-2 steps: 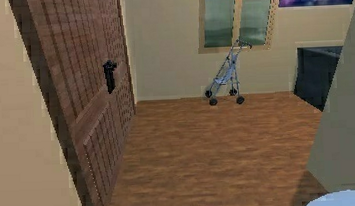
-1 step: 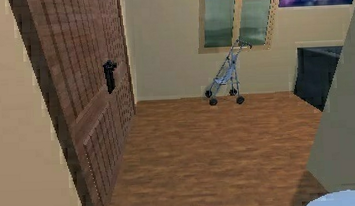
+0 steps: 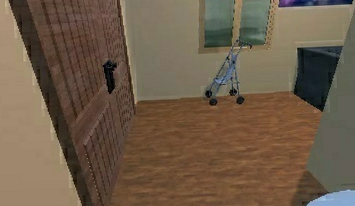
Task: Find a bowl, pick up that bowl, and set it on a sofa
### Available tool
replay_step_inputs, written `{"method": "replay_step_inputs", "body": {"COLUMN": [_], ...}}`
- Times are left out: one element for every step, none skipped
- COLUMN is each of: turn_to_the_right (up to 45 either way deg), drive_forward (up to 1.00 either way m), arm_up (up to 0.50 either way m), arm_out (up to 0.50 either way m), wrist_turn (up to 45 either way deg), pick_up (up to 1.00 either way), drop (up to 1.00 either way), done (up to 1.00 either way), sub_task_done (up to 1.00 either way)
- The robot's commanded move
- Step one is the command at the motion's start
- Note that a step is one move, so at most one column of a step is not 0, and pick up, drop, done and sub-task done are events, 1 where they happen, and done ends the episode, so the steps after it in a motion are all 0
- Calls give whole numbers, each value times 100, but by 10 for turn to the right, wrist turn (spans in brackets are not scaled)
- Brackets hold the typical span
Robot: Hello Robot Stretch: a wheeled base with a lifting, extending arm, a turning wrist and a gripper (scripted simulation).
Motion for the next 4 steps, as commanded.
{"method": "replay_step_inputs", "body": {"turn_to_the_right": [0,0,0,0], "drive_forward": [0,0,0,0], "arm_up": [-30,0,10,24], "arm_out": [0,0,0,0], "wrist_turn": [0,0,0,0], "pick_up": [0,100,0,0], "drop": [0,0,0,0], "done": [0,0,0,0], "sub_task_done": [0,0,0,0]}}
